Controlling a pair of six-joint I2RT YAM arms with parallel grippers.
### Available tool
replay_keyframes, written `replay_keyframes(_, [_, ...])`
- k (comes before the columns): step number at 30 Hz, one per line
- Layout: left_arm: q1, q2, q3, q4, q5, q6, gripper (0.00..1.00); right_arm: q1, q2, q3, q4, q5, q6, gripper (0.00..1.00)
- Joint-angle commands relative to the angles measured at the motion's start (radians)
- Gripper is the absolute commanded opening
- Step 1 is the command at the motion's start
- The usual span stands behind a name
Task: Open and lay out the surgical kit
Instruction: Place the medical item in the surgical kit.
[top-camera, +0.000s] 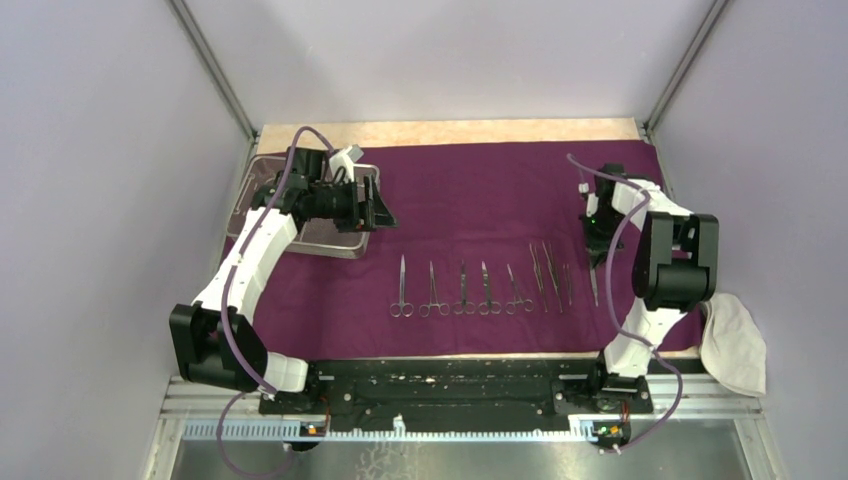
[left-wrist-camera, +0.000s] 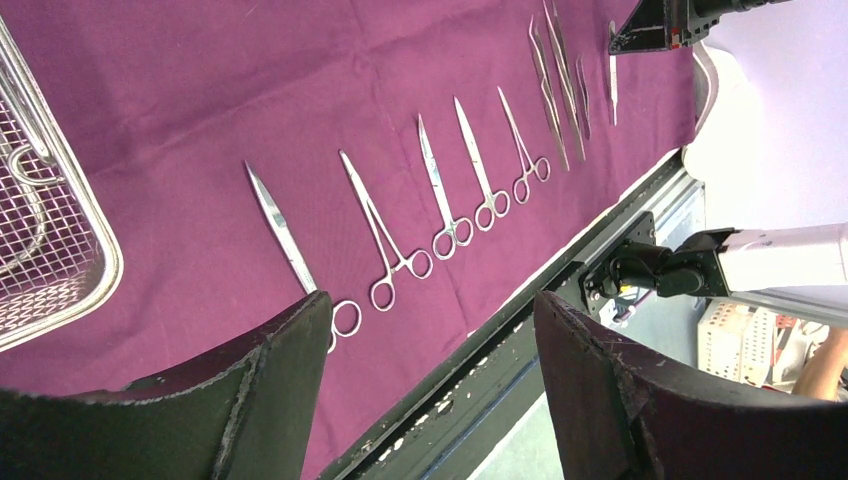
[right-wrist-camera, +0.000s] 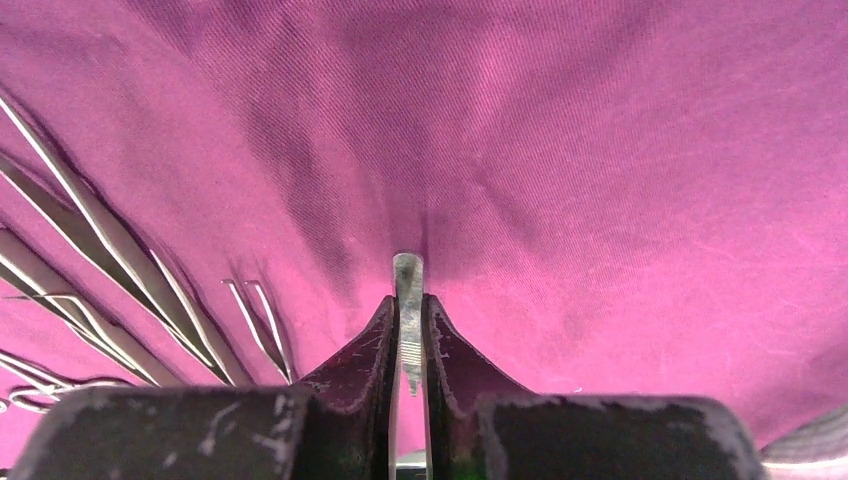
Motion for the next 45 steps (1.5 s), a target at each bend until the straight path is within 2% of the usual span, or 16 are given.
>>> replay_keyframes(1, [0.008, -0.019, 0.002, 0.032, 0.026, -0.006, 0.8, 0.008, -0.069, 0.025, 0.006, 0.007, -0.004, 0.08])
replay_keyframes(14, [0.011, -0.019, 0.005, 0.028, 0.021, -0.004, 0.8, 0.027, -0.004, 0.046, 0.048, -0.021, -0.035, 0.09])
replay_keyframes(20, [0.013, -0.015, 0.006, 0.032, 0.024, -0.01, 0.8, 0.042, -0.011, 0.012, 0.052, -0.022, -0.039, 0.12])
replay_keyframes(22, [0.013, -0.015, 0.006, 0.031, 0.026, -0.01, 0.8, 0.042, -0.018, 0.004, 0.051, -0.014, -0.035, 0.16])
replay_keyframes(28, [0.014, -0.016, 0.011, 0.035, 0.027, -0.016, 0.81, 0.043, -0.108, 0.005, 0.001, 0.009, 0.038, 0.37])
replay_keyframes(32, [0.017, -0.016, 0.039, 0.023, -0.017, -0.026, 0.82, 0.06, -0.248, 0.047, -0.056, 0.02, 0.092, 0.41])
replay_keyframes(36, [0.017, -0.016, 0.05, 0.055, -0.126, -0.037, 0.8, 0.112, -0.396, 0.074, -0.059, -0.027, 0.132, 0.43])
replay_keyframes(40, [0.021, 0.017, 0.063, 0.062, -0.374, 0.019, 0.78, 0.162, -0.496, 0.028, -0.025, -0.143, 0.136, 0.51])
replay_keyframes(45, [0.026, 0.172, 0.173, 0.037, -0.625, 0.05, 0.72, 0.194, -0.61, -0.088, 0.032, -0.244, 0.195, 0.53])
